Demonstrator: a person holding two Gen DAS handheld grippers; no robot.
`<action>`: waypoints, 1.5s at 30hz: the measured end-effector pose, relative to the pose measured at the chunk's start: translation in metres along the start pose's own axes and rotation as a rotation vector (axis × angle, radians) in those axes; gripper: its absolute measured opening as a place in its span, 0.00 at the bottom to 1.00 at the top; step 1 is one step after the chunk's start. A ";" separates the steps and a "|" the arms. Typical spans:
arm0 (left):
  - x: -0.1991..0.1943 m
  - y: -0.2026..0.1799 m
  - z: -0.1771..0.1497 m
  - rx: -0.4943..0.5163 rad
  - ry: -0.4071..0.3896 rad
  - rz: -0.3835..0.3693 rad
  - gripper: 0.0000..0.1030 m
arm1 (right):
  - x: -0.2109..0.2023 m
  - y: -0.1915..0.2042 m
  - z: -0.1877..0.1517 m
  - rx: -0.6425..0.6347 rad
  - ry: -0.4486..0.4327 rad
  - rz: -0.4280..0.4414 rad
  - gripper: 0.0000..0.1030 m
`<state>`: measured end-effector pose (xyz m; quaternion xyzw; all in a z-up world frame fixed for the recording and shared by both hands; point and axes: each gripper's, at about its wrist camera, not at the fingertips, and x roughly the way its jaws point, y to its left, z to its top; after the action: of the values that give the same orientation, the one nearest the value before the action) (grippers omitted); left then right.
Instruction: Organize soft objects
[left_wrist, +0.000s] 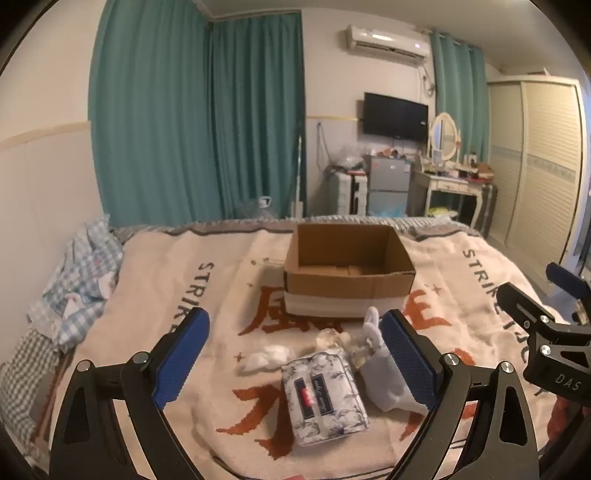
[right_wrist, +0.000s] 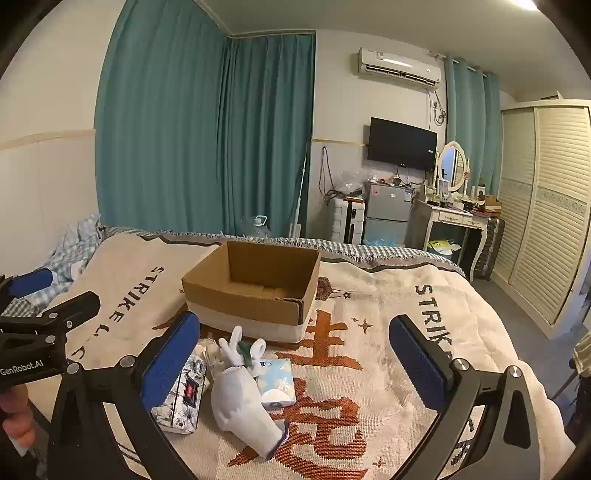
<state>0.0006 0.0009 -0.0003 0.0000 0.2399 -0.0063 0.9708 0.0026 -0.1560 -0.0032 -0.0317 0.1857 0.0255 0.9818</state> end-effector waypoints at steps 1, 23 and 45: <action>0.000 0.000 0.000 0.002 -0.002 0.000 0.93 | 0.000 0.000 0.000 0.001 0.000 0.001 1.00; 0.000 -0.003 -0.008 0.006 0.000 -0.005 0.93 | 0.006 0.003 -0.008 -0.012 0.012 0.001 1.00; 0.002 -0.007 -0.010 0.014 0.016 0.008 0.93 | 0.008 0.003 -0.005 -0.025 0.024 -0.008 1.00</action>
<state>-0.0021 -0.0057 -0.0104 0.0077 0.2476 -0.0041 0.9688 0.0085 -0.1533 -0.0109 -0.0448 0.1973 0.0237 0.9790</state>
